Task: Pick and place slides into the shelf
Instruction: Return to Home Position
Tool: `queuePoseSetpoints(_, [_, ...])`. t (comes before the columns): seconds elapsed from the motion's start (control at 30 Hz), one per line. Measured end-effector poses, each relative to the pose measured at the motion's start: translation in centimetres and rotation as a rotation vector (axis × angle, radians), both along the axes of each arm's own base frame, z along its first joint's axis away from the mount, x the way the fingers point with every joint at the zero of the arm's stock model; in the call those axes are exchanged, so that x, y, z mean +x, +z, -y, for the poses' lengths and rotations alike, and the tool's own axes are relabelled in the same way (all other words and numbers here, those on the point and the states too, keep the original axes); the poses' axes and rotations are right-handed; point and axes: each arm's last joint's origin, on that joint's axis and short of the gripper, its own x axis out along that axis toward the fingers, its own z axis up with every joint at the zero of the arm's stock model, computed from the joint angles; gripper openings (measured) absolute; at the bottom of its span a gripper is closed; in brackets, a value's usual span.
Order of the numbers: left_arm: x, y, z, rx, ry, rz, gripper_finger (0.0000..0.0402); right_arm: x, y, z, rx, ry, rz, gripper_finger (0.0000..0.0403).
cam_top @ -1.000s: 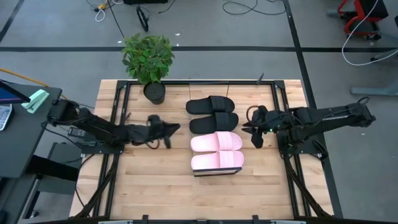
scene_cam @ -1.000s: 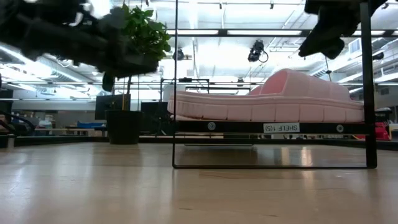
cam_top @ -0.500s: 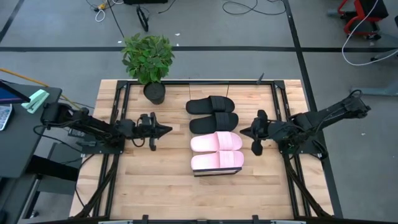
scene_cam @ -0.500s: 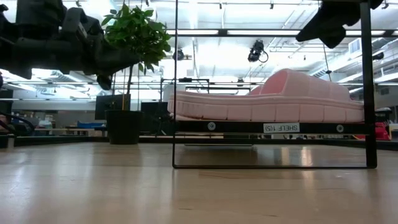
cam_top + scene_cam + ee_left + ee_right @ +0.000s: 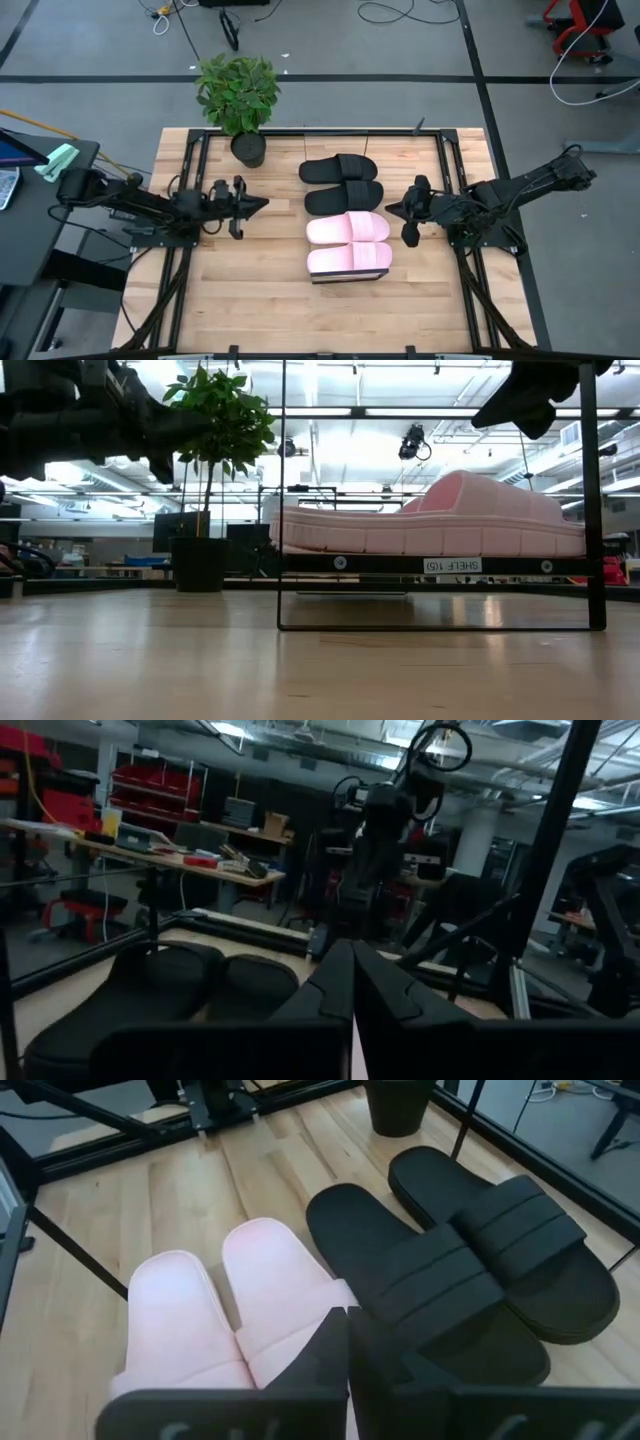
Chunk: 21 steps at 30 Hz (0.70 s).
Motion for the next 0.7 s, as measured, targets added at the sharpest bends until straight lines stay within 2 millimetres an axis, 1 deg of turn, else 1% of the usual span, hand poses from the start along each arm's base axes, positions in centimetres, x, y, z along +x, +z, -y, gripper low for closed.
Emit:
queuePoseSetpoints(0.1, [-0.4,0.7,0.0,0.014,0.000,0.052,0.0008,0.0,0.0,0.0,0.006,-0.006,0.003,0.0001])
queuePoseSetpoints(0.23, [-1.0,1.4,-0.1,0.018,0.003,0.079,0.0004,0.0,0.0,0.0,0.006,-0.005,0.003,0.0001])
queuePoseSetpoints(0.5, [-2.3,1.8,-0.2,-0.020,0.033,0.067,0.0005,0.0,0.0,0.0,0.004,-0.001,0.003,0.0000])
queuePoseSetpoints(0.7, [-3.4,2.0,-0.3,-0.015,0.061,0.061,0.0003,0.0,0.0,0.0,0.003,0.004,0.002,0.0000])
